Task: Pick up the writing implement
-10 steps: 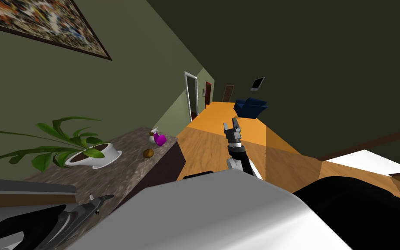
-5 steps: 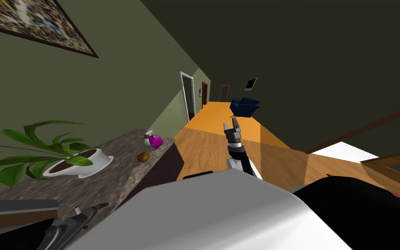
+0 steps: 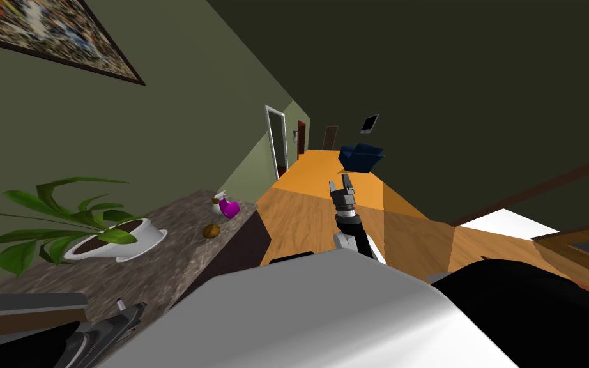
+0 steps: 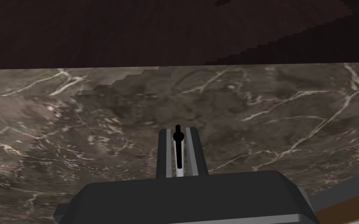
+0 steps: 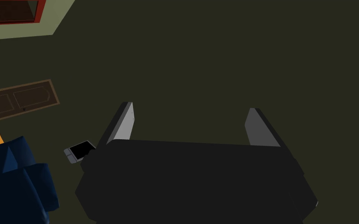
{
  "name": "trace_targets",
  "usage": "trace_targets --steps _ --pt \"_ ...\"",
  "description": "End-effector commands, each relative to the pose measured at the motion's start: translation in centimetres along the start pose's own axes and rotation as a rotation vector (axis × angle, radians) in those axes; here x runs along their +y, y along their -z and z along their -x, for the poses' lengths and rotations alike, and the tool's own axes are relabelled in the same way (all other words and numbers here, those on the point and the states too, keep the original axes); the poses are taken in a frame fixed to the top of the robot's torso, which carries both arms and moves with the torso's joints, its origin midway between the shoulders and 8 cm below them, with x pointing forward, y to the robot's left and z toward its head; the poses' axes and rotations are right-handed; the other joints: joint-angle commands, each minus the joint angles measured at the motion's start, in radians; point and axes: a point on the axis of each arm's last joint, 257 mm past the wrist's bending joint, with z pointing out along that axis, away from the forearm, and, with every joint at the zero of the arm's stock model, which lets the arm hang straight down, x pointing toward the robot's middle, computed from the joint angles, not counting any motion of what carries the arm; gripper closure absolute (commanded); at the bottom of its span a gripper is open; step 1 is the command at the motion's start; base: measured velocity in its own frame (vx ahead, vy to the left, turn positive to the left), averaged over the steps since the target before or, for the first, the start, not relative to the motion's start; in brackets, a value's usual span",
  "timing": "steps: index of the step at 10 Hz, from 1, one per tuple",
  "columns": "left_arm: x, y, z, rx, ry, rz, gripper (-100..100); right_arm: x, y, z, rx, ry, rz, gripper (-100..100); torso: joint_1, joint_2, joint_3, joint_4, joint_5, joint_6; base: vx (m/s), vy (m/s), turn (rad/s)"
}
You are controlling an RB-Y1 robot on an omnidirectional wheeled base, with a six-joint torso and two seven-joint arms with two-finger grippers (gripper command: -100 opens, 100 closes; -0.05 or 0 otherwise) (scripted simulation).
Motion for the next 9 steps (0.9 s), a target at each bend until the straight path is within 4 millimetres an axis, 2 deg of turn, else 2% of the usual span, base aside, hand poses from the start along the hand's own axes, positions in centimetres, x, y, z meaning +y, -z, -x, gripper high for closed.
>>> trace_targets --steps 1,2,4,6,7,8,9 --pt "0.0 0.0 0.0 0.000 0.000 0.000 0 0.0 0.0 0.0 0.000 0.000 0.000 0 0.000 0.000 0.000 0.000 0.000 0.000 0.000 0.000 0.000" --pt "-1.4 0.2 0.6 -0.001 -0.023 -0.008 100 0.0 0.0 0.0 0.000 0.000 0.000 0 0.000 0.000 0.000 0.000 0.000 0.000 -0.003 0.005 0.282" --pt "-3.5 0.7 1.0 0.001 -0.056 -0.018 100 0.0 0.0 0.0 0.000 0.000 0.000 0 0.000 0.001 0.001 0.000 0.000 -0.001 -0.008 0.001 0.192" --pt "-4.2 0.9 1.1 0.002 -0.067 -0.021 100 0.0 0.0 0.0 0.000 0.000 0.000 0 0.000 0.000 0.000 0.000 0.000 0.000 -0.006 0.002 0.058" --pt "-5.7 1.2 1.3 0.005 -0.090 -0.027 100 0.0 0.0 0.0 0.000 0.000 0.000 0 0.000 0.000 0.000 0.000 0.000 0.000 -0.005 0.005 0.186" --pt "-5.0 1.0 1.4 0.004 -0.079 -0.025 100 0.0 0.0 0.0 0.000 0.000 0.000 0 0.000 0.000 0.000 0.000 0.000 -0.001 -0.001 -0.001 0.036" --pt "-5.2 1.0 1.4 0.004 -0.081 -0.026 0 0.0 0.0 0.0 0.000 0.000 0.000 0 0.000 0.000 0.000 0.000 0.000 0.000 0.000 0.000 0.000"
